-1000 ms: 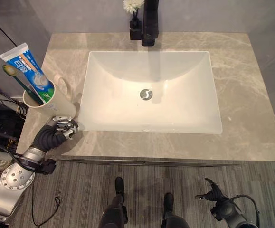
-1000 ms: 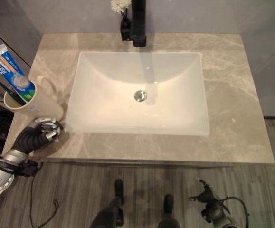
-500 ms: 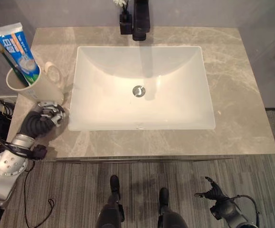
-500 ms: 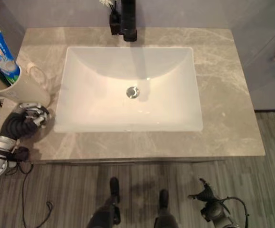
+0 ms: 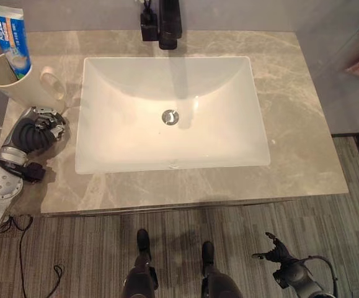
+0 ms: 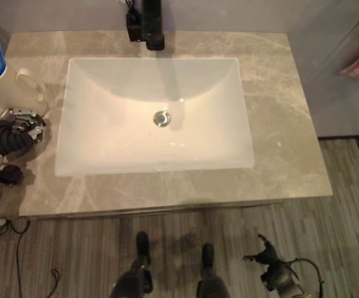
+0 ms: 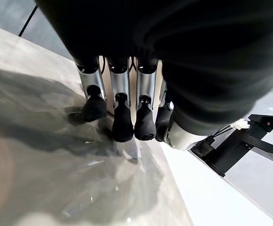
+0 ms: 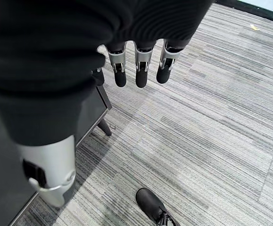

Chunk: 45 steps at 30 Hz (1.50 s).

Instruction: Put brush and paste in cup on sink, flatten towel.

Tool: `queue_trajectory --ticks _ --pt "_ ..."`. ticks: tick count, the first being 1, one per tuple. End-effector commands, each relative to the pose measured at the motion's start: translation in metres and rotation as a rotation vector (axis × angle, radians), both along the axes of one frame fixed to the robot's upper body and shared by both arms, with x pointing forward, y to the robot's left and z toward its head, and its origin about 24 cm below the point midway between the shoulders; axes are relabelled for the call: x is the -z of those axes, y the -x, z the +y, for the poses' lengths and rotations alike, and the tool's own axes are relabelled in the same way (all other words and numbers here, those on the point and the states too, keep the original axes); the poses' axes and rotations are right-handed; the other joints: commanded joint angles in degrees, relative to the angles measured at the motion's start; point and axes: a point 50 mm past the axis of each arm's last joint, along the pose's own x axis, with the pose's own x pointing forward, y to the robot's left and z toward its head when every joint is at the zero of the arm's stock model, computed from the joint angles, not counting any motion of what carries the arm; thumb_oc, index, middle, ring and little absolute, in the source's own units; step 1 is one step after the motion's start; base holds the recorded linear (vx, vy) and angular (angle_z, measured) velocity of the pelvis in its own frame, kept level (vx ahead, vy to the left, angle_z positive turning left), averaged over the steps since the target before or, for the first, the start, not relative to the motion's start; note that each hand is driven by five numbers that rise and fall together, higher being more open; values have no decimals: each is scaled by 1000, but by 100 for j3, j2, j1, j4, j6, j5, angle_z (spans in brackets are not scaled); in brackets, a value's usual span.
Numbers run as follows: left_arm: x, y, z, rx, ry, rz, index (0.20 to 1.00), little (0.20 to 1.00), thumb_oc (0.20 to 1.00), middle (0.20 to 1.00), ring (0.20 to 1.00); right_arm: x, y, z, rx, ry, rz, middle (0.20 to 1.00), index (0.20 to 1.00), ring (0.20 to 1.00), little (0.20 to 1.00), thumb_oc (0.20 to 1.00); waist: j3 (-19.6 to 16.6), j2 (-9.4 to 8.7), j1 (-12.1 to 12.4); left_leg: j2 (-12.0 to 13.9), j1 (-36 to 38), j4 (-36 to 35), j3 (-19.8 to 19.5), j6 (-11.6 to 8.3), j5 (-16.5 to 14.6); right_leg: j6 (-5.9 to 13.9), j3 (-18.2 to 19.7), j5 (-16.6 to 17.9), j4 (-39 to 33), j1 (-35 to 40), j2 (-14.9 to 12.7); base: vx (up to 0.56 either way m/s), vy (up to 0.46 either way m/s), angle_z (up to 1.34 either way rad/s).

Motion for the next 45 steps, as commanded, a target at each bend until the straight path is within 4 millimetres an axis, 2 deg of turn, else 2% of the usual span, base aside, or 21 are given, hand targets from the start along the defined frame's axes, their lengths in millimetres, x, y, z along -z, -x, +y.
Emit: queue_trajectory --ticks 1,3,8,16,18,19,20,22,23,24,25,26,28,32,38,41,42,45 --pt "-5 -6 6 -49 11 -50 200 200 200 200 200 -7 -2 -13 -3 29 -8 1000 1000 1000 1000 1000 -189 -21 0 93 325 33 -91 -255 -438 345 32 672 0 -509 -367 0 0 0" --pt "-12 -7 7 -60 -36 -58 200 200 200 200 200 -7 0 -16 14 29 -5 1000 1000 1000 1000 1000 -206 -20 -16 95 326 33 -78 -250 -447 353 43 682 0 -514 -364 3 14 -4" --pt "-25 -13 16 -112 -14 -106 200 200 200 200 200 -5 3 -17 17 31 12 1000 1000 1000 1000 1000 -248 -28 -74 110 334 33 -60 -256 -453 357 69 694 0 -535 -340 8 4 -5" --pt "-47 -20 21 -164 -51 -150 200 200 200 200 200 -11 -10 -5 -47 6 -35 1000 1000 1000 1000 1000 -194 -134 -131 200 260 33 -10 -291 -401 356 100 722 0 -635 -264 -5 -12 -7" --pt "-52 -33 21 -205 -37 -158 200 200 200 200 200 -11 -14 -4 -38 14 -43 1000 1000 1000 1000 1000 -179 -148 -182 202 208 33 -24 -292 -366 352 93 724 0 -665 -248 0 0 0" --pt "-52 -33 21 -204 -37 -158 200 200 200 200 200 -11 -14 -4 -37 14 -43 1000 1000 1000 1000 1000 -178 -151 -175 202 208 33 -24 -292 -366 352 93 724 0 -665 -248 0 0 0" --pt "-51 -43 14 -200 12 -174 200 200 200 200 200 -11 -19 -1 -40 21 -41 1000 1000 1000 1000 1000 -162 -149 -209 194 176 33 -55 -286 -357 353 100 727 0 -674 -258 0 0 0" --pt "-51 -49 -1 -146 25 -183 200 200 200 200 200 -9 -19 -1 -37 30 -27 1000 1000 1000 1000 1000 -148 -138 -189 170 158 33 -88 -278 -358 353 77 730 0 -665 -286 0 0 0" --pt "-51 -49 -1 -146 25 -183 200 200 200 200 200 -9 -19 -1 -37 30 -27 1000 1000 1000 1000 1000 -147 -137 -192 169 157 33 -91 -278 -358 353 74 730 0 -664 -287 3 18 9" --pt "-51 -47 -10 -93 15 -192 200 200 200 200 200 -9 -19 -2 -32 33 -27 1000 1000 1000 1000 1000 -146 -124 -161 144 151 33 -118 -268 -368 354 55 726 0 -652 -315 5 11 10" --pt "-51 -47 -10 -94 16 -192 200 200 200 200 200 -9 -19 -2 -32 34 -27 1000 1000 1000 1000 1000 -148 -121 -168 143 152 33 -119 -268 -368 354 53 725 0 -651 -316 8 31 9" --pt "-54 -41 -22 -18 -1 -211 200 200 200 200 200 -8 -18 -3 -15 27 -24 1000 1000 1000 1000 1000 -145 -105 -129 108 149 33 -138 -258 -381 351 48 720 0 -639 -333 7 33 2" --pt "-51 -32 -26 33 -12 -206 200 200 200 200 200 -5 -13 -3 1 17 -8 1000 1000 1000 1000 1000 -141 -87 -53 83 147 33 -153 -250 -394 351 25 718 0 -621 -355 6 20 2" --pt "-39 -14 -13 12 -35 -161 200 200 200 200 200 -2 -6 -4 -11 15 19 1000 1000 1000 1000 1000 -131 -55 17 54 112 33 -188 -240 -398 348 -18 708 0 -611 -387 0 0 0" --pt "-36 -2 11 -76 -63 -133 200 200 200 200 200 -4 -5 -7 -8 14 13 1000 1000 1000 1000 1000 -92 -31 66 19 48 33 -230 -229 -380 351 -46 721 0 -647 -401 1 6 1" --pt "-40 2 27 -163 -82 -147 200 200 200 200 200 -6 -7 -10 2 15 1 1000 1000 1000 1000 1000 -31 -42 70 2 -6 33 -241 -225 -382 372 -43 726 0 -695 -409 0 0 0" --pt "-40 2 27 -163 -82 -148 200 200 200 200 200 -6 -7 -10 1 15 0 1000 1000 1000 1000 1000 -31 -42 69 1 -7 33 -242 -224 -382 373 -43 727 0 -696 -410 0 0 0" --pt "-56 -9 33 -256 -100 -216 200 200 200 200 200 1 -5 -12 61 22 39 1000 1000 1000 1000 1000 26 -102 2 7 -52 33 -242 -209 -369 378 3 768 0 -743 -383 -4 -9 6"
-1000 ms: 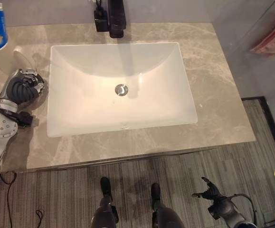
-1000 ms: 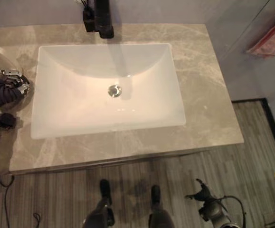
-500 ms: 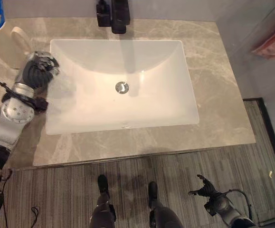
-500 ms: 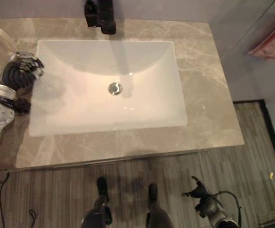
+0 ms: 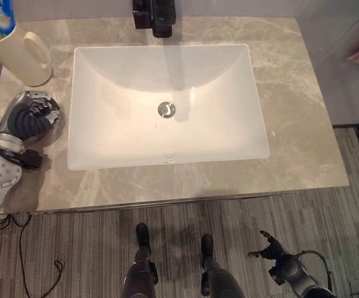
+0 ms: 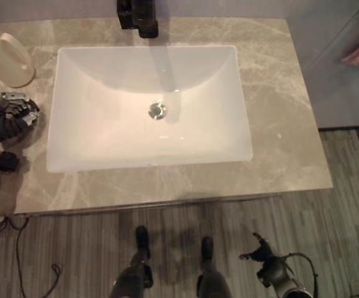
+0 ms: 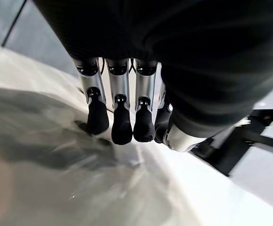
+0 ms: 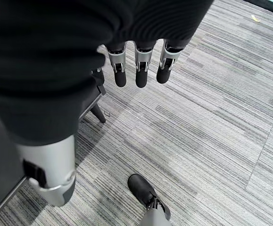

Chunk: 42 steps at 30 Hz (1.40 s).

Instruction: Put brush and paste in cup on sink, flatten towel.

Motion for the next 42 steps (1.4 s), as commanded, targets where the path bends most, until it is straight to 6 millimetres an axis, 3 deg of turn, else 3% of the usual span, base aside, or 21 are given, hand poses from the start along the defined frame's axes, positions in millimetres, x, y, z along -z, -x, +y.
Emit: queue_trajectory --ticks 1,5,10,15,19,21,25,34,36,42 --pt "-31 -3 23 -168 -20 -128 200 200 200 200 200 0 7 -21 111 23 11 1000 1000 1000 1000 1000 -60 -222 -7 -90 295 33 -155 -140 -469 434 25 681 0 -407 -509 0 -11 14" --pt "-60 -21 7 -156 -120 -160 200 200 200 200 200 5 13 -23 129 29 50 1000 1000 1000 1000 1000 -29 -274 -94 -89 206 33 -176 -134 -454 442 41 694 0 -478 -499 3 -2 4" --pt "-74 -32 9 -208 -126 -172 200 200 200 200 200 7 10 -16 130 -5 49 1000 1000 1000 1000 1000 15 -318 -148 -58 180 33 -161 -131 -455 455 121 715 0 -549 -469 0 0 0" --pt "-77 -39 13 -245 -77 -175 200 200 200 200 200 8 7 -9 111 -28 43 1000 1000 1000 1000 1000 0 -344 -191 -46 130 33 -141 -132 -430 448 175 732 0 -628 -446 3 3 -3" --pt "-78 -42 1 -201 -88 -185 200 200 200 200 200 7 4 -4 109 -50 24 1000 1000 1000 1000 1000 12 -345 -198 -38 131 33 -153 -136 -427 440 171 708 0 -620 -437 0 0 0" --pt "-72 -37 -8 -119 -83 -190 200 200 200 200 200 9 8 -4 109 -57 40 1000 1000 1000 1000 1000 -28 -396 -130 -27 196 33 -166 -128 -454 419 148 683 0 -557 -425 0 0 0" --pt "-61 -26 -8 -80 -120 -158 200 200 200 200 200 11 16 -10 139 -53 57 1000 1000 1000 1000 1000 -74 -419 -76 -27 200 33 -192 -133 -463 403 100 648 0 -513 -419 2 -1 1" --pt "-52 -8 37 -268 -140 -85 200 200 200 200 200 10 17 -14 150 -54 58 1000 1000 1000 1000 1000 20 -439 6 -40 109 33 -260 -135 -436 413 21 649 0 -533 -423 0 -1 0" --pt "-59 -11 54 -393 -122 -83 200 200 200 200 200 11 14 -11 146 -67 57 1000 1000 1000 1000 1000 66 -451 -69 -36 112 33 -243 -128 -451 432 36 661 0 -553 -421 -4 23 5" --pt "-79 -21 63 -487 -63 -93 200 200 200 200 200 13 15 -9 157 -66 71 1000 1000 1000 1000 1000 61 -525 -197 -29 25 33 -200 -112 -420 460 128 742 0 -667 -418 -1 3 1"
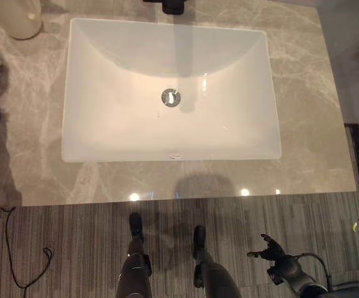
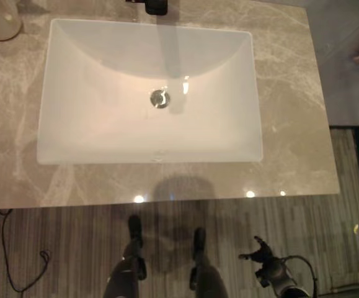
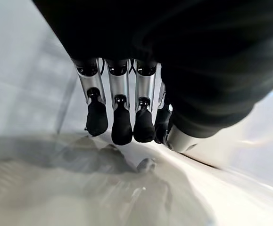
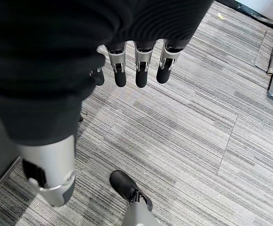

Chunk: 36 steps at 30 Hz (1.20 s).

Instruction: Put brush and paste in cup on sink, flatten towel.

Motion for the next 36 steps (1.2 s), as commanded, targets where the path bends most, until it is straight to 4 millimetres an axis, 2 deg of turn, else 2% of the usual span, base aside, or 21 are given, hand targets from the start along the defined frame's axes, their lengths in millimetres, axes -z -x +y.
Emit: queue_trajectory --ticks 1,4,6,7,15,24,28,31,36 --pt "1 3 16 -101 54 -13 200 200 200 200 200 2 9 -9 46 8 18 1000 1000 1000 1000 1000 -40 -195 -111 -11 373 31 -77 -140 -485 456 217 712 -1 -398 -422 0 0 0" --pt "-11 -6 7 -100 57 -32 200 200 200 200 200 2 10 -9 69 -8 3 1000 1000 1000 1000 1000 -55 -240 -238 19 347 31 8 -150 -494 476 284 753 -1 -482 -397 0 26 -4" --pt "-13 -7 6 -102 59 -32 200 200 200 200 200 1 9 -8 68 -9 0 1000 1000 1000 1000 1000 -55 -248 -262 24 343 31 27 -152 -496 482 287 763 -1 -506 -392 1 21 -4" --pt "-17 -13 -3 -82 44 -37 200 200 200 200 200 2 11 -9 73 -11 2 1000 1000 1000 1000 1000 -54 -257 -312 32 334 31 46 -154 -498 484 315 782 -1 -533 -388 0 18 -6" --pt "-22 -29 -28 -6 6 -42 200 200 200 200 200 7 20 -6 60 -18 31 1000 1000 1000 1000 1000 -90 -276 -401 82 374 31 160 -167 -506 471 415 787 -1 -594 -343 3 -5 -4" --pt "-16 -34 -35 19 29 -47 200 200 200 200 200 3 14 -7 69 -30 -2 1000 1000 1000 1000 1000 -91 -244 -438 123 399 31 196 -186 -502 443 460 768 -1 -637 -284 -1 -23 -9" --pt "-15 -33 -32 -17 0 -37 200 200 200 200 200 4 16 -6 63 -29 7 1000 1000 1000 1000 1000 -95 -256 -436 138 435 31 224 -189 -508 436 487 768 -1 -633 -261 0 -13 -7" --pt "-7 -31 -28 -28 -21 -14 200 200 200 200 200 9 26 -7 47 -19 51 1000 1000 1000 1000 1000 -137 -238 -375 186 524 31 200 -203 -510 401 456 703 -1 -552 -238 12 -54 -2" --pt "-4 -31 -34 20 -25 -21 200 200 200 200 200 7 23 -5 46 -32 39 1000 1000 1000 1000 1000 -174 -214 -325 187 527 31 149 -207 -508 378 392 669 -1 -496 -234 -1 -6 0"
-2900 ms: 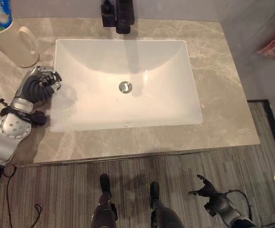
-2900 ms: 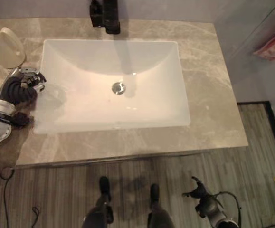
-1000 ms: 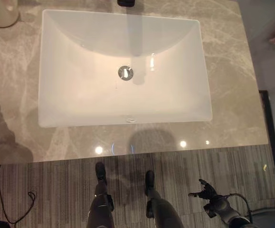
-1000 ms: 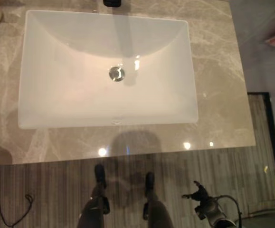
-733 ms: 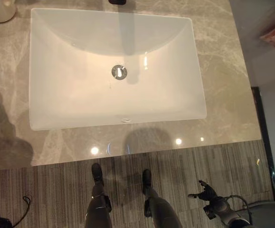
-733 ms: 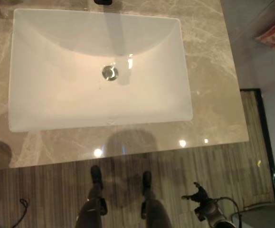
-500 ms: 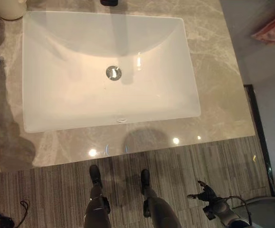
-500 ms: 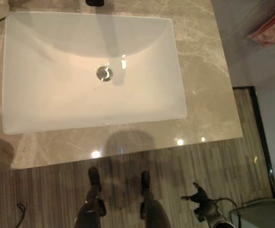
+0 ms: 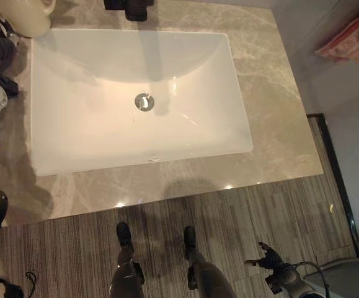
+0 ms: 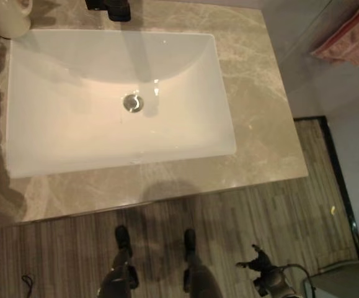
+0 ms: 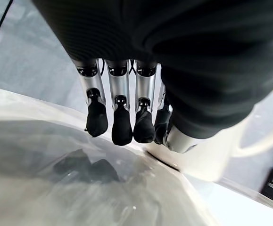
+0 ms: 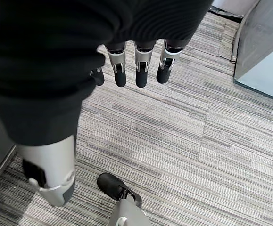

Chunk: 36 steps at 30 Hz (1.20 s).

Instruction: Put brush and paste in cup on sink, flatten towel.

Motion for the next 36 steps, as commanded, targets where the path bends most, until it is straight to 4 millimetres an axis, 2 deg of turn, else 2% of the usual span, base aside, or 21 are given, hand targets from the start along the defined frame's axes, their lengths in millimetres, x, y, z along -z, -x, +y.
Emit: queue_trajectory --ticks 1,4,11,17,25,32,36 --pt "2 2 3 -10 9 -25 200 200 200 200 200 -3 4 -12 27 14 -1 1000 1000 1000 1000 1000 161 27 54 92 435 32 -217 -211 -508 372 11 524 -1 -343 -281 0 0 0" --pt "0 2 -4 25 -21 -29 200 200 200 200 200 -4 2 -13 29 13 -12 1000 1000 1000 1000 1000 148 41 82 72 407 32 -227 -213 -497 369 -30 518 -1 -349 -283 0 0 0" --pt "-9 2 -3 1 -21 -55 200 200 200 200 200 -4 3 -13 36 10 -15 1000 1000 1000 1000 1000 212 50 64 67 382 32 -216 -217 -490 385 -36 545 -1 -366 -289 0 0 0" --pt "-28 7 12 -123 20 -99 200 200 200 200 200 0 9 -11 41 2 8 1000 1000 1000 1000 1000 237 -23 -117 97 379 32 -66 -220 -492 429 123 643 -1 -511 -257 5 4 -3" --pt "-60 13 8 -144 -12 -156 200 200 200 200 200 2 16 -12 45 0 23 1000 1000 1000 1000 1000 162 -106 -267 166 267 32 9 -246 -466 445 199 687 -1 -685 -188 5 -1 -3" --pt "-44 1 -6 -62 -10 -125 200 200 200 200 200 2 17 -11 49 -9 19 1000 1000 1000 1000 1000 190 -14 -243 130 172 32 -65 -241 -468 429 145 661 -1 -727 -210 11 -2 -5" --pt "-42 -3 -13 -38 -13 -123 200 200 200 200 200 0 14 -9 46 -24 -4 1000 1000 1000 1000 1000 207 21 -237 122 141 32 -66 -242 -468 423 129 661 -1 -747 -215 0 0 0"
